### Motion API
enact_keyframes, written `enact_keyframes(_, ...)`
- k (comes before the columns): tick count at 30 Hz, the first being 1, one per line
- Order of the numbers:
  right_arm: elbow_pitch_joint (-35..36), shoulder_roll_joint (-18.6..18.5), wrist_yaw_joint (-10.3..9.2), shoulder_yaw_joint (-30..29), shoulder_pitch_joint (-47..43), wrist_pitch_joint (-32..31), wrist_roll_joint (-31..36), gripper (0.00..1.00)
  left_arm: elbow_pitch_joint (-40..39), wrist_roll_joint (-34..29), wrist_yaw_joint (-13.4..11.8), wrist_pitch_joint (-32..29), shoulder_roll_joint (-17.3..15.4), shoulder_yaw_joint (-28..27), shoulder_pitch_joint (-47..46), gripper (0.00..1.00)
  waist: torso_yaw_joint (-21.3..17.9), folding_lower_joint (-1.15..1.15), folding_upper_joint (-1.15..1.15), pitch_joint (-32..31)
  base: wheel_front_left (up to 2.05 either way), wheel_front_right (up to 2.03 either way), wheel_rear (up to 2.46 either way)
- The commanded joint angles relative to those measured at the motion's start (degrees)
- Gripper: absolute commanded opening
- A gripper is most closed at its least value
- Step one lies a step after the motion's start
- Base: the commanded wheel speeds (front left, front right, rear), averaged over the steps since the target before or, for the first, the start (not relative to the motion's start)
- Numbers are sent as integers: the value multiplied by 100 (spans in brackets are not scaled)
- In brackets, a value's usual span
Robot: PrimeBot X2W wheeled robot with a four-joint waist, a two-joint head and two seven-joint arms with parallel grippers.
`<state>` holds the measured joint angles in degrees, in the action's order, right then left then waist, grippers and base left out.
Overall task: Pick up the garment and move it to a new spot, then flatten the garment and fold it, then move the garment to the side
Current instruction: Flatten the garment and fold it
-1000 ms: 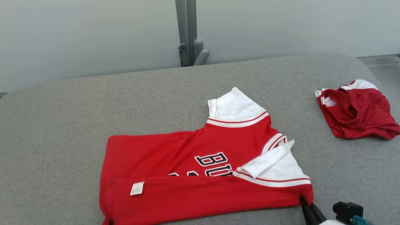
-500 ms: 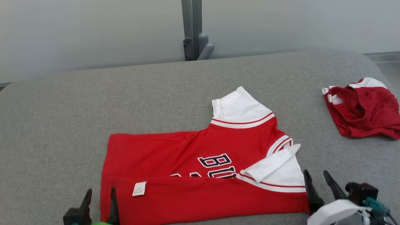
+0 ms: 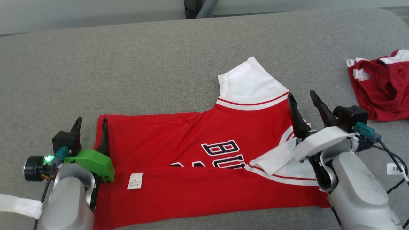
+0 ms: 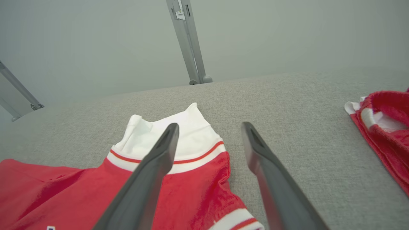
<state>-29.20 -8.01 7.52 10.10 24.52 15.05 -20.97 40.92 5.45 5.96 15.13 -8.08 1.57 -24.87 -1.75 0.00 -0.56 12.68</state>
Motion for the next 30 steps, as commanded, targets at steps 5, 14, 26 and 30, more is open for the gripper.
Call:
enact_keyframes(5, -289, -54, -7, 242, 488, 11, 15, 100, 600, 61, 85, -3, -77, 141, -578, 100, -52, 0, 56, 488, 0, 0, 0)
enact_keyframes(14, -610, -209, -7, 435, 1057, 5, -26, 100, 1212, 245, 131, -19, 20, 304, -946, 0, 67, 0, 56, 659, 0, 0, 0)
enact_keyframes(26, -1200, -747, -7, 1316, 2474, -1463, -273, 100, 616, 249, 150, -4, 215, 637, -1148, 0, 562, 0, 56, 1016, 0, 0, 0)
enact_keyframes(30, -1546, -868, -8, 1514, 2852, -1935, -307, 100, 546, 292, 149, -4, 302, 796, -1254, 0, 766, 0, 56, 1184, 0, 0, 0)
